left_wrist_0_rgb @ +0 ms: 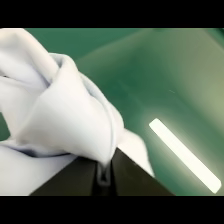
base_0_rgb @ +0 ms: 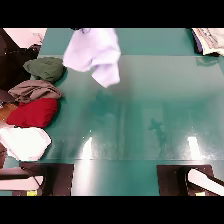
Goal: Fold the shirts.
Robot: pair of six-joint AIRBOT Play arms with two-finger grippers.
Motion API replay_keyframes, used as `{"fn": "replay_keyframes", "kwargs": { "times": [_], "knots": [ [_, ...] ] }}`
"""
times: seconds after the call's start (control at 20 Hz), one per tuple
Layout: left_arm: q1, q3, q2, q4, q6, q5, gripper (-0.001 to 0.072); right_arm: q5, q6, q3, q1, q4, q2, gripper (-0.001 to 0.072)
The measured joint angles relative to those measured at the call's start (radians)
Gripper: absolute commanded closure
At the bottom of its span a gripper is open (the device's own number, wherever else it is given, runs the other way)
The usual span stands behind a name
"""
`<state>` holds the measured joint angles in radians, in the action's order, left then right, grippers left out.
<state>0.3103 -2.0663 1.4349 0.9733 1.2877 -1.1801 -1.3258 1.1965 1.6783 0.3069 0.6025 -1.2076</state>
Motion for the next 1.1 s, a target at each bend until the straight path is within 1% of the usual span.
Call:
{"fn": "replay_keyframes", "kwargs": {
  "times": [0.2, 0.35, 0.4, 0.45, 0.5, 0.55, 0.65, 0.75, 0.95, 1.1],
  "knots": [
    [0.128, 0.101, -0.114, -0.003, -0.023, -0.146, 0.0684, -0.063, 0.017, 0.084, 0.000, 0.002, 0.002, 0.0697],
    [0.203, 0.247, -0.128, 0.003, -0.029, -0.154, 0.0682, -0.108, 0.029, 0.073, 0.000, 0.003, 0.025, 0.0697],
    [0.217, 0.302, -0.124, 0.005, -0.029, -0.136, 0.0627, -0.116, 0.031, 0.055, 0.000, 0.003, 0.038, 0.0697],
    [0.228, 0.361, -0.116, 0.006, -0.029, -0.106, 0.0254, -0.121, 0.032, 0.035, 0.000, 0.003, 0.051, 0.0697],
    [0.236, 0.414, -0.105, 0.005, -0.020, -0.078, -0.0013, -0.126, 0.032, 0.012, 0.000, 0.003, 0.065, 0.0697],
    [0.241, 0.454, -0.094, 0.005, -0.006, -0.055, 0.0034, -0.129, 0.034, -0.014, 0.000, 0.005, 0.079, 0.0697],
    [0.244, 0.500, -0.077, 0.019, 0.019, -0.031, 0.0036, -0.134, 0.035, -0.062, 0.001, 0.019, 0.107, 0.0696],
    [0.215, 0.504, -0.073, 0.047, 0.035, -0.047, 0.0036, -0.136, 0.036, -0.100, 0.002, 0.043, 0.129, 0.0697],
    [0.052, 0.526, -0.101, 0.143, 0.056, -0.125, 0.0036, -0.137, 0.038, -0.142, 0.003, 0.082, 0.159, 0.0697],
    [-0.101, 0.663, -0.116, 0.169, 0.064, -0.134, 0.0036, -0.138, 0.038, -0.151, 0.003, 0.095, 0.166, 0.0697]
  ]
}}
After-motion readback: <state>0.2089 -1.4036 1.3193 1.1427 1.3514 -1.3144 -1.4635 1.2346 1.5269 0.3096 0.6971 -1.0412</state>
